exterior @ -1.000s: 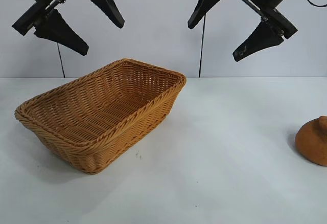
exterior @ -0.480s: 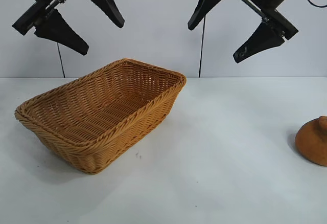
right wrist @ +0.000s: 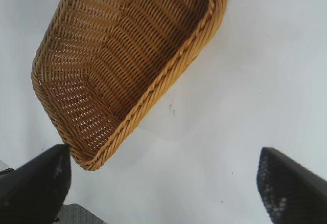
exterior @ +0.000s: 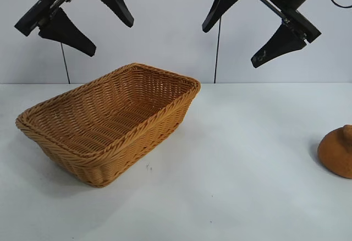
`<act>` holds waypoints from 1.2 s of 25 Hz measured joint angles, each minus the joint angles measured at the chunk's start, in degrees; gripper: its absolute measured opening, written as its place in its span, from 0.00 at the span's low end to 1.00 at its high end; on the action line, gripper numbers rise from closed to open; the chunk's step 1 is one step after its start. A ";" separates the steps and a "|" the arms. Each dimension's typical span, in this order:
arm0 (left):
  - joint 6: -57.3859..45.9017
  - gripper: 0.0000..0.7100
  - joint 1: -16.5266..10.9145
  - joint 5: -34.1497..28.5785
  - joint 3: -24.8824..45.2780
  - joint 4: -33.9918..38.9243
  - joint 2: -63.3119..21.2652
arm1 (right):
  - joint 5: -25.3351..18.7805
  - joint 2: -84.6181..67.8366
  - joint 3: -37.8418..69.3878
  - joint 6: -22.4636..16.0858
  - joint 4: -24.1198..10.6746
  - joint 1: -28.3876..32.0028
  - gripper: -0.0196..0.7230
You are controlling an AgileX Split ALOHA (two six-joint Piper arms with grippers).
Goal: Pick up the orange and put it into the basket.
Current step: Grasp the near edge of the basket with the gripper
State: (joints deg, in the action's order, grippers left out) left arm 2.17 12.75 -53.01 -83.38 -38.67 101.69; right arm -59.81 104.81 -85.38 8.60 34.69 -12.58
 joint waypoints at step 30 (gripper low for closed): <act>-62.04 0.73 4.14 9.05 21.36 29.93 -9.07 | -0.07 0.00 0.00 0.00 0.00 0.00 0.94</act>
State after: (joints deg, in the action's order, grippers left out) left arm -59.87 16.89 -43.97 -62.02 -8.74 92.62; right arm -59.88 104.81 -85.38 8.60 34.69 -12.58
